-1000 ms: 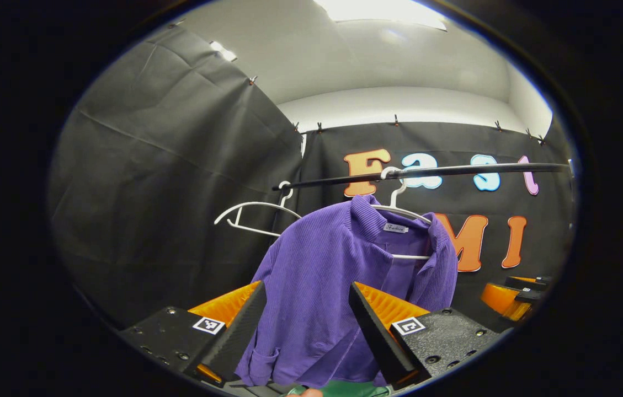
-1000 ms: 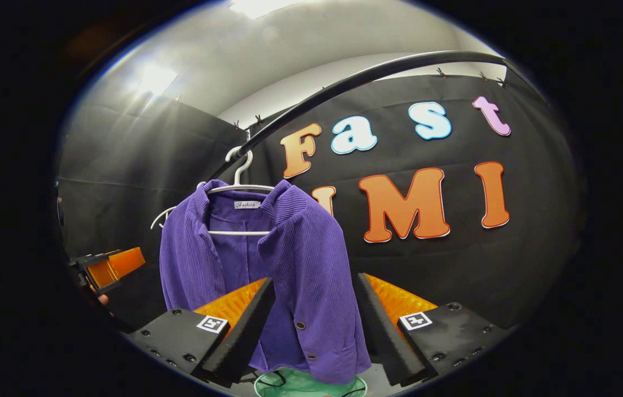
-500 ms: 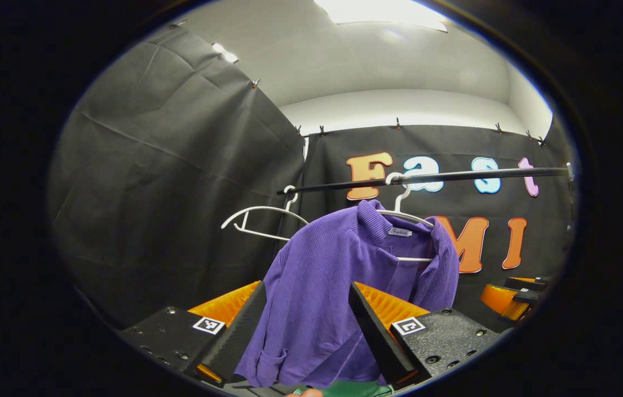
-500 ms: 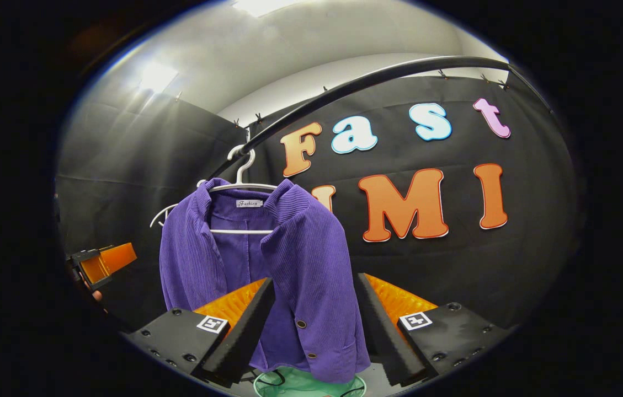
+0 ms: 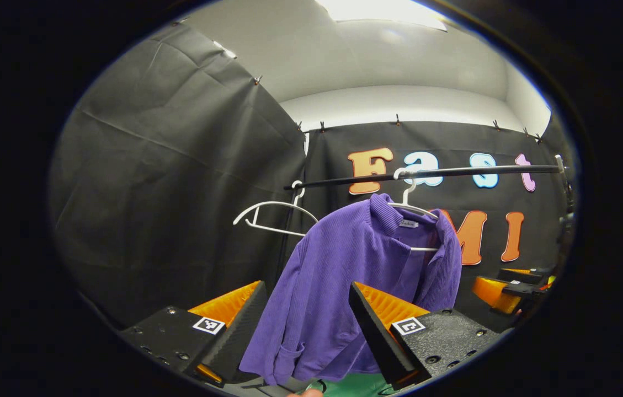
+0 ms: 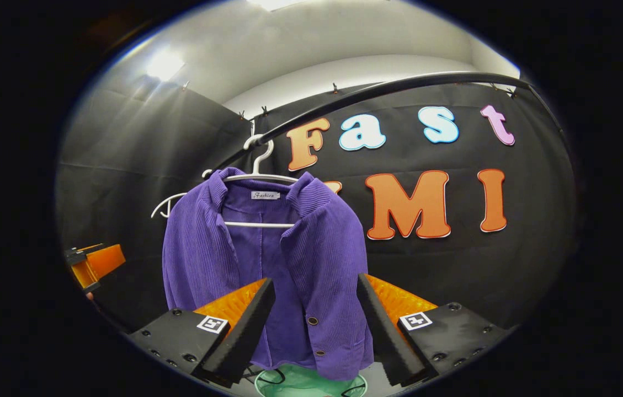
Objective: Grasp the clothes on the hanger with both hands and then place them into the laundry hamper below.
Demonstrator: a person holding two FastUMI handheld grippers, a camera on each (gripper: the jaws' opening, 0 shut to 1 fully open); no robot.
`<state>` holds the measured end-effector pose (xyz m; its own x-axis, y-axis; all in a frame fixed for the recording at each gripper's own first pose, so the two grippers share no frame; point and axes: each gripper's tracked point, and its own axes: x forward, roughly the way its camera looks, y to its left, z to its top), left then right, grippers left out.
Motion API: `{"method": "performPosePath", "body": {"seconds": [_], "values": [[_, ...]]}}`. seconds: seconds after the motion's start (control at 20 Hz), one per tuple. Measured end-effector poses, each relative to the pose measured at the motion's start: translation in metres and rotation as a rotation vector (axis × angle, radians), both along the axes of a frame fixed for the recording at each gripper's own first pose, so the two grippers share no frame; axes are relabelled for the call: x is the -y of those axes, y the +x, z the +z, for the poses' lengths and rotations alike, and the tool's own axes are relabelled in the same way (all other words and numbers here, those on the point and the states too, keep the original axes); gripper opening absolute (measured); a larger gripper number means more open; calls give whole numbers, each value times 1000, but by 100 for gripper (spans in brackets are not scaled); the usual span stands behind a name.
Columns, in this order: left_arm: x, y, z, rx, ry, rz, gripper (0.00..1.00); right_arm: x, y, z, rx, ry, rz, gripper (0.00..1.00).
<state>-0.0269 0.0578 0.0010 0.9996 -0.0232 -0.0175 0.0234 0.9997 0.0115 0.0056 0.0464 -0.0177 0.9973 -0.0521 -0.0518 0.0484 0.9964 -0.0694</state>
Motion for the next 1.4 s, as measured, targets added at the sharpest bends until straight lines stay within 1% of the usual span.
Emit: {"method": "performPosePath", "body": {"seconds": [0.05, 0.1, 0.2, 0.25, 0.3, 0.35, 0.4, 0.45, 0.5, 0.55, 0.6, 0.65, 0.7, 0.75, 0.8, 0.85, 0.9, 0.95, 1.0, 1.05, 1.1, 1.2, 1.25, 1.3, 1.35, 1.4], "values": [[-3, -2, -2, -1, -10, -11, 92, -3, 7, -4, -3, -8, -8, 98], [-5, -3, -6, -3, -15, -22, 95, -5, 15, -11, -9, -17, -25, 94], [-14, -5, -21, -16, -6, -31, 95, -2, 29, -28, -39, -39, -76, 94], [-18, -4, -27, -22, 0, -32, 92, -2, 35, -31, -37, -51, -95, 94], [-22, -4, -31, -27, 10, -27, 95, -2, 43, -32, -36, -63, -108, 100], [-27, -3, -33, -33, 24, -15, 92, -3, 48, -34, -42, -73, -109, 94], [-31, -3, -33, -31, 37, -2, 92, -5, 55, -37, -50, -81, -97, 94], [-32, -3, -32, -26, 45, 5, 95, -6, 62, -40, -51, -88, -84, 98], [-30, -2, -30, -18, 52, 12, 92, -6, 70, -42, -46, -95, -73, 98], [-30, -1, -28, -12, 63, 24, 95, -6, 78, -45, -45, -100, -62, 98], [-29, 1, -27, -11, 72, 43, 95, -5, 86, -48, -46, -98, -55, 98], [-27, 2, -24, -3, 73, 64, 92, -4, 95, -53, -47, -85, -41, 98], [-22, 1, -20, 2, 69, 85, 95, -5, 104, -57, -53, -72, -23, 95], [-18, 0, -19, 4, 63, 102, 95, -2, 112, -60, -55, -64, -12, 98], [-11, -2, -19, 4, 57, 113, 99, 2, 121, -65, -62, -62, -9, 100], [-4, -4, -20, 1, 56, 125, 95, 11, 131, -68, -64, -62, -20, 98], [3, -5, -20, 0, 63, 139, 92, 23, 141, -72, -64, -65, -48, 98], [7, -6, -21, -2, 71, 159, 92, 35, 147, -76, -74, -53, -74, 94], [11, -7, -22, -4, 74, 180, 95, 46, 150, -77, -71, -39, -85, 98], [16, -8, -23, -6, 76, 195, 92, 48, 151, -74, -55, -19, -76, 98], [22, -7, -25, -9, 83, 208, 92, 51, 153, -71, -38, -7, -61, 94], [34, -2, -26, -9, 94, 213, 92, 66, 153, -69, -27, 17, -36, 68], [43, 3, -26, -4, 96, 202, 95, 74, 151, -69, -31, 26, -23, 55], [51, 7, -26, -2, 92, 189, 95, 78, 153, -69, -33, 36, -8, 42], [57, 11, -27, -3, 84, 178, 92, 84, 150, -64, -29, 50, 9, 28], [64, 15, -29, -7, 70, 165, 92, 85, 151, -61, -22, 58, 30, 15]]}}
